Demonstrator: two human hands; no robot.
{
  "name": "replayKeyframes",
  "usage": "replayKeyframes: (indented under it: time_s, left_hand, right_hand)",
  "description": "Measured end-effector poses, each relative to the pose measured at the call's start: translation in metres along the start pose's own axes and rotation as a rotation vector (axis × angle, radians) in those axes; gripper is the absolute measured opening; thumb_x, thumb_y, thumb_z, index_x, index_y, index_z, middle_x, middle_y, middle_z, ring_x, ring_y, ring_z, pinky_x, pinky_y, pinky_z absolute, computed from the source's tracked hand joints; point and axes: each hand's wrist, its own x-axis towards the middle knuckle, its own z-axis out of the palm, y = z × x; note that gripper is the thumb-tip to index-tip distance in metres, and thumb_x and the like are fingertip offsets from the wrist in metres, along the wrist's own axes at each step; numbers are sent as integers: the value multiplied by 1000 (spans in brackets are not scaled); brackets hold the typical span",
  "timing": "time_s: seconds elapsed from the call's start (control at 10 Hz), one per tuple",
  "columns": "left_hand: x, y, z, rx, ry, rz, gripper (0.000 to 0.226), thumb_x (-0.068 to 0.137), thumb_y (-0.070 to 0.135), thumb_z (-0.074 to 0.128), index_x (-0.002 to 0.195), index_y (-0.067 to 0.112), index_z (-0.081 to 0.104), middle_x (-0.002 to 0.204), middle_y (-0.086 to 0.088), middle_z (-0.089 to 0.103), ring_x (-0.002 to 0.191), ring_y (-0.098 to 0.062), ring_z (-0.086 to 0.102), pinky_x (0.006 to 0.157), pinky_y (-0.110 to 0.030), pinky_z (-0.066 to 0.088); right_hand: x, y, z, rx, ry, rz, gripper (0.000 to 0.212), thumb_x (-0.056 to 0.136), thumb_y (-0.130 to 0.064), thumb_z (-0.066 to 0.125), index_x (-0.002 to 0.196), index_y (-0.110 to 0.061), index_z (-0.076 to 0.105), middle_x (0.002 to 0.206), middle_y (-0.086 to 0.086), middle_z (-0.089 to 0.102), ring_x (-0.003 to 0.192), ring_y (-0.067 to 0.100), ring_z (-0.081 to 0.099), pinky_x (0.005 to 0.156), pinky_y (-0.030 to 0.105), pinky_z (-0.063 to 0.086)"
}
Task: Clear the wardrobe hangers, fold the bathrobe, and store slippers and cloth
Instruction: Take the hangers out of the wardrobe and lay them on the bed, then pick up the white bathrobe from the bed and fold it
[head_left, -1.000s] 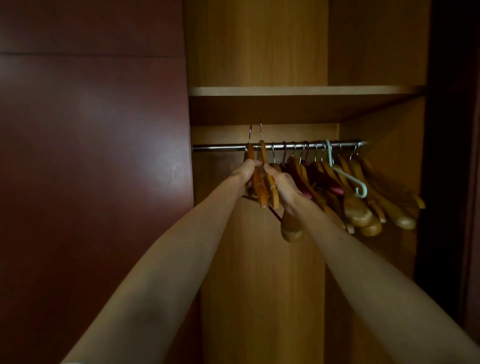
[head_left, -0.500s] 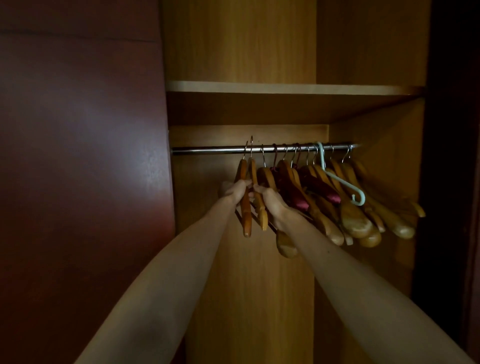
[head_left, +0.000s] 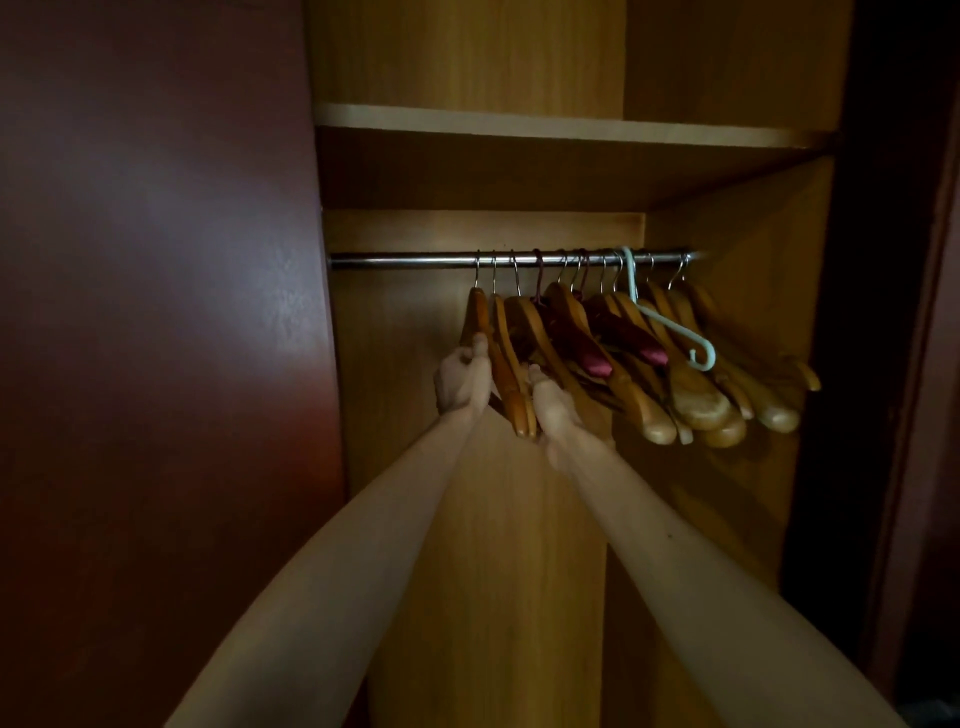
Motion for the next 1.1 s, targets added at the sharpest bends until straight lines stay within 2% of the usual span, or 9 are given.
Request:
replayKeyframes:
  time_s: [0.1,0.3,0.4,0.5,0.6,0.7,0.8,1.0,1.1]
  left_hand:
    - [-24,-30,-3,-51,172,36,24,102,41,47,100,21,60,97,5,64,93,-17,59,83,-32,44]
    - [-106,-132,0,-16,-13,-140,15,101,25,53,88,19,57,85,0,59,77,-16,54,75,-29,41]
    - [-154,-188,7,83,-193,-246,19,98,30,56,83,21,60,76,-3,62,67,-19,56,68,-33,47]
    - [-202,-235,20,140,-373,-405,17,99,30,56,92,18,64,75,0,62,61,-15,53,65,-31,44]
    - [-255,-277,39,188,-537,-531,20,102,25,55,106,9,66,79,-3,62,55,-14,48,55,-29,41]
    - [-319,-314,62,297,-723,-651,23,102,23,55,114,6,64,84,-5,63,56,-12,49,46,-21,40]
    - [-393,-334,87,445,-968,-708,11,102,22,54,103,15,62,87,-6,65,56,-12,50,43,-19,38]
    - [-565,-349,126,740,-1533,-668,9,96,14,59,91,10,66,70,-3,64,50,-12,51,40,-20,37]
    - [-654,-350,137,896,-1789,-534,14,94,18,61,83,12,67,70,-2,68,47,-12,53,41,-20,39]
  right_hand:
    - [-40,25,-11,-47,64,-31,35,106,-40,40,96,-15,62,71,1,49,60,11,46,60,27,43]
    - [-82,126,-52,-192,99,16,37,106,-39,43,107,-11,67,77,-2,57,62,10,52,55,22,43]
    - [-100,187,-85,-309,114,138,33,105,-38,44,101,-17,68,83,1,62,65,12,56,62,29,48]
    - [-124,242,-122,-379,160,287,30,103,-40,47,104,-18,68,86,1,66,72,15,62,70,34,55]
    - [-156,292,-165,-390,241,440,30,100,-42,52,111,-17,67,90,2,70,75,17,65,65,32,56]
    - [-205,339,-219,-401,298,579,23,96,-29,55,109,-17,70,86,2,70,74,18,63,69,35,53]
    - [-273,374,-272,-407,421,725,25,94,-34,56,97,-15,73,89,7,73,75,18,64,71,34,53]
    - [-454,417,-363,-373,698,998,35,93,-40,60,84,-10,75,93,15,75,86,28,68,76,32,52]
    - [-561,426,-392,-306,879,1123,37,92,-39,61,88,-5,75,94,16,75,93,31,69,81,35,54]
